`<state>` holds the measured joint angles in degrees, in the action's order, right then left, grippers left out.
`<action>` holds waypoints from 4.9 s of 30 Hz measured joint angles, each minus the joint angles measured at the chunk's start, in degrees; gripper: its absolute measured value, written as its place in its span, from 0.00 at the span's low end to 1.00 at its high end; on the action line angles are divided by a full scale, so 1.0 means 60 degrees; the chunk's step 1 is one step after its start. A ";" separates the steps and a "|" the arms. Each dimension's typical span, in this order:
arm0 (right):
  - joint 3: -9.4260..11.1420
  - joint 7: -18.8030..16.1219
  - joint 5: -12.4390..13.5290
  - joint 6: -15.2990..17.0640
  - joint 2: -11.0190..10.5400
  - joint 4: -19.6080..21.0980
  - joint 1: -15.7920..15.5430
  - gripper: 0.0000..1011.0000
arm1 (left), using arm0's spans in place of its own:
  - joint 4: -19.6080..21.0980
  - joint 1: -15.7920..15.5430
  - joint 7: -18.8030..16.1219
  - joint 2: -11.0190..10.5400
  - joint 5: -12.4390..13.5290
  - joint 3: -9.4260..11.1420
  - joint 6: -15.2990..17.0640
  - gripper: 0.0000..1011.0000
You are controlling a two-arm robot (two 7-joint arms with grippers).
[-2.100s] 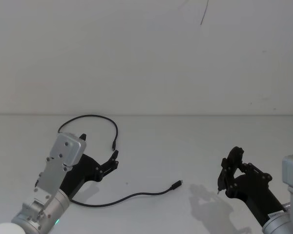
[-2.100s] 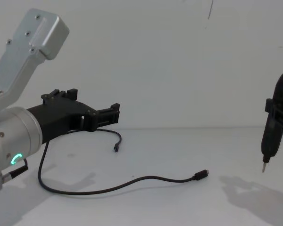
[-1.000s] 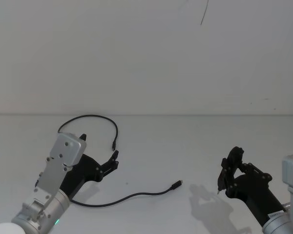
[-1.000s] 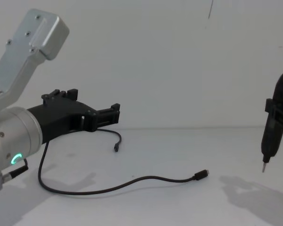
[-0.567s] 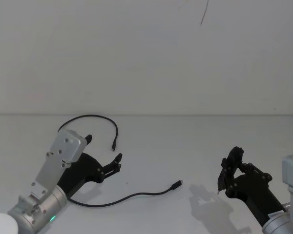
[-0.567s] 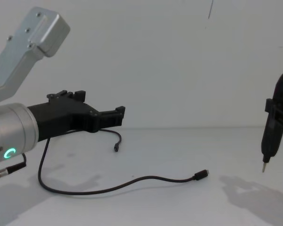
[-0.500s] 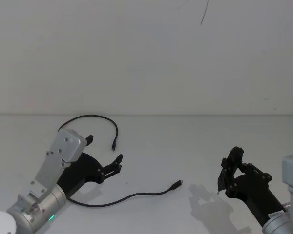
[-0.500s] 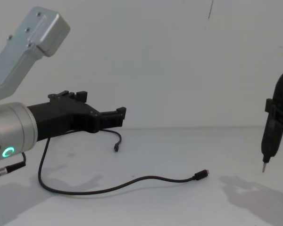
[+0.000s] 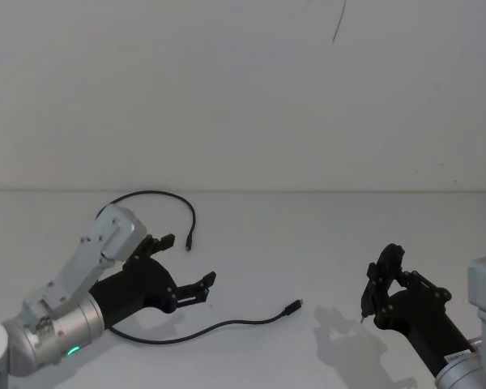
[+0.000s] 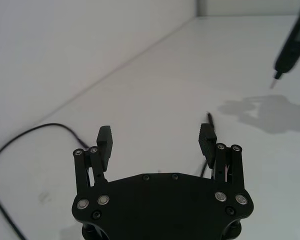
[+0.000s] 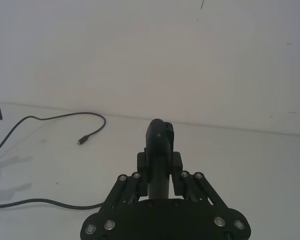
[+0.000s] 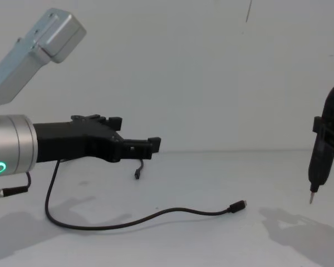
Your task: Pick up the data cable with the one hand.
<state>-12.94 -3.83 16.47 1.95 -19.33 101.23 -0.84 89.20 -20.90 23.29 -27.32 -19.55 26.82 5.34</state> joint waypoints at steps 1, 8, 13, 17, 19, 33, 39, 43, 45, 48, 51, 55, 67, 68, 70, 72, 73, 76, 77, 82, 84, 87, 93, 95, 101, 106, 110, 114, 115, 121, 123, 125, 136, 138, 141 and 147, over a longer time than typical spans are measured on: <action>0.0000 0.0000 0.0000 0.0000 0.0000 0.0000 0.0000 0.26 | -0.0044 -0.0057 0.0128 -0.0020 -0.0049 0.0017 0.0032 0.99; 0.0000 0.0000 0.0000 -0.0001 0.0000 0.0000 0.0000 0.26 | -0.0678 -0.0770 0.1581 -0.0168 -0.0546 0.0269 0.0440 0.99; 0.0000 0.0000 0.0000 -0.0001 0.0000 0.0000 0.0000 0.26 | -0.1217 -0.1288 0.2441 -0.0184 -0.0790 0.0489 0.0705 0.99; 0.0000 0.0000 0.0000 -0.0001 0.0000 0.0000 0.0001 0.26 | -0.1775 -0.1776 0.3248 -0.0158 -0.0953 0.0725 0.0963 0.99; 0.0001 0.0000 0.0000 -0.0001 0.0000 0.0000 0.0000 0.26 | -0.2147 -0.2074 0.3632 -0.0112 -0.1002 0.0894 0.1080 0.99; 0.0001 0.0000 0.0000 -0.0001 0.0000 0.0000 0.0000 0.26 | -0.4421 -0.3875 0.5607 0.0330 -0.0575 0.2193 0.1394 0.99; 0.0000 0.0000 0.0000 -0.0001 0.0000 0.0000 0.0000 0.26 | -0.4806 -0.4249 0.5729 0.0473 -0.0207 0.2598 0.1226 0.99; 0.0001 0.0000 0.0000 -0.0001 0.0000 0.0000 0.0001 0.26 | -0.5026 -0.4463 0.5712 0.0601 0.0045 0.2880 0.1055 0.99; 0.0000 0.0000 0.0000 -0.0001 0.0000 0.0000 0.0000 0.26 | -0.5076 -0.4510 0.5688 0.0639 0.0118 0.2948 0.1005 0.99; 0.0001 0.0000 0.0000 -0.0001 0.0000 0.0000 0.0000 0.26 | -0.5204 -0.4606 0.5619 0.0732 0.0240 0.3109 0.0930 0.99; 0.0001 0.0000 0.0000 -0.0001 0.0000 0.0000 0.0000 0.26 | -0.5285 -0.4651 0.5576 0.0789 0.0292 0.3186 0.0904 0.99; 0.0001 0.0000 0.0000 -0.0001 0.0000 0.0000 0.0000 0.26 | -0.5424 -0.4713 0.5493 0.0893 0.0336 0.3277 0.0902 0.99; 0.0001 0.0000 0.0000 -0.0001 0.0000 0.0000 0.0000 0.26 | -0.5841 -0.4789 0.5244 0.1195 0.0196 0.3319 0.1088 0.99; 0.0001 0.0000 0.0000 -0.0001 -0.0001 0.0000 0.0000 0.26 | -0.5888 -0.4795 0.5219 0.1224 0.0169 0.3314 0.1106 0.99; 0.0000 0.0000 0.0000 -0.0001 0.0000 0.0000 0.0000 0.26 | -0.5944 -0.4807 0.5183 0.1264 0.0135 0.3307 0.1134 0.97; 0.0001 0.0000 0.0000 0.0000 0.0000 0.0000 0.0000 0.26 | -0.5977 -0.4811 0.5165 0.1286 0.0115 0.3303 0.1152 0.95; 0.0001 0.0000 0.0000 -0.0001 0.0000 0.0000 0.0001 0.26 | -0.5992 -0.4813 0.5157 0.1297 0.0106 0.3301 0.1161 0.93; 0.0000 0.0000 0.0000 -0.0001 0.0000 0.0000 0.0000 0.26 | -0.6044 -0.4819 0.5127 0.1329 0.0078 0.3295 0.1184 0.86; 0.0000 0.0000 0.0000 -0.0001 0.0000 0.0000 0.0001 0.26 | -0.6055 -0.4821 0.5120 0.1337 0.0072 0.3293 0.1189 0.84; 0.0001 0.0000 0.0000 -0.0001 0.0000 0.0000 0.0000 0.26 | -0.6112 -0.4830 0.5088 0.1379 0.0034 0.3286 0.1219 0.70; 0.0001 0.0000 0.0000 -0.0001 0.0000 0.0000 0.0000 0.26 | -0.6131 -0.4832 0.5080 0.1393 0.0023 0.3284 0.1231 0.62; 0.0001 0.0000 0.0000 -0.0001 0.0000 0.0000 0.0000 0.26 | -0.6150 -0.4835 0.5067 0.1408 0.0010 0.3282 0.1241 0.51; 0.0000 0.0000 0.0000 -0.0001 0.0000 0.0000 0.0000 0.26 | -0.6178 -0.4839 0.5050 0.1426 -0.0006 0.3275 0.1252 0.34; 0.0001 0.0000 0.0000 -0.0001 0.0000 0.0000 0.0000 0.26 | -0.6182 -0.4841 0.5048 0.1430 -0.0009 0.3275 0.1254 0.28; 0.0000 0.0000 0.0000 -0.0001 0.0000 0.0000 0.0000 0.26 | -0.6197 -0.4845 0.5042 0.1442 -0.0017 0.3274 0.1260 0.09; 0.0001 0.0000 0.0000 -0.0001 0.0000 0.0000 0.0000 0.26 | -0.6203 -0.4845 0.5037 0.1445 -0.0023 0.3274 0.1266 0.04; 0.0001 0.0000 0.0000 0.0000 0.0000 0.0000 0.0001 0.26 | -0.6208 -0.4845 0.5032 0.1447 -0.0028 0.3275 0.1267 0.04; 0.0013 -0.0005 0.0000 -0.0003 0.0000 0.0002 -0.0002 0.26 | -0.6206 -0.4845 0.5019 0.1448 -0.0031 0.3274 0.1265 0.04; 0.0020 -0.0013 0.0003 -0.0006 -0.0001 0.0007 -0.0004 0.26 | -0.6200 -0.4845 0.5012 0.1447 -0.0032 0.3274 0.1258 0.04; 0.0148 -0.0204 0.0148 -0.0063 -0.0045 0.0170 -0.0029 0.26 | -0.6023 -0.4774 0.4906 0.1420 -0.0004 0.3258 0.0995 0.04; 0.0196 -0.0267 0.0210 -0.0073 -0.0062 0.0234 -0.0036 0.26 | -0.5959 -0.4747 0.4874 0.1410 0.0006 0.3247 0.0898 0.04; 0.0305 -0.0424 0.0374 -0.0099 -0.0108 0.0388 -0.0057 0.26 | -0.5788 -0.4676 0.4816 0.1370 0.0045 0.3219 0.0676 0.04; 0.0729 -0.0953 0.0883 -0.0134 -0.0319 0.0982 -0.0157 0.26 | -0.4922 -0.4326 0.4677 0.1102 0.0170 0.3055 -0.0337 0.04; 0.0796 -0.1021 0.0940 -0.0134 -0.0346 0.1090 -0.0192 0.26 | -0.4640 -0.4212 0.4659 0.0994 0.0179 0.3004 -0.0607 0.04; 0.0860 -0.1067 0.0974 -0.0131 -0.0365 0.1230 -0.0250 0.26 | -0.4257 -0.4055 0.4644 0.0848 0.0180 0.2932 -0.0974 0.04; 0.0917 -0.1116 0.0966 -0.0114 -0.0369 0.1492 -0.0373 0.26 | -0.3365 -0.3687 0.4631 0.0464 0.0150 0.2759 -0.1681 0.04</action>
<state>-7.44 -10.52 22.26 1.27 -21.55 110.18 -3.08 69.01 -43.02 51.08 -24.53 -18.65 43.38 -4.74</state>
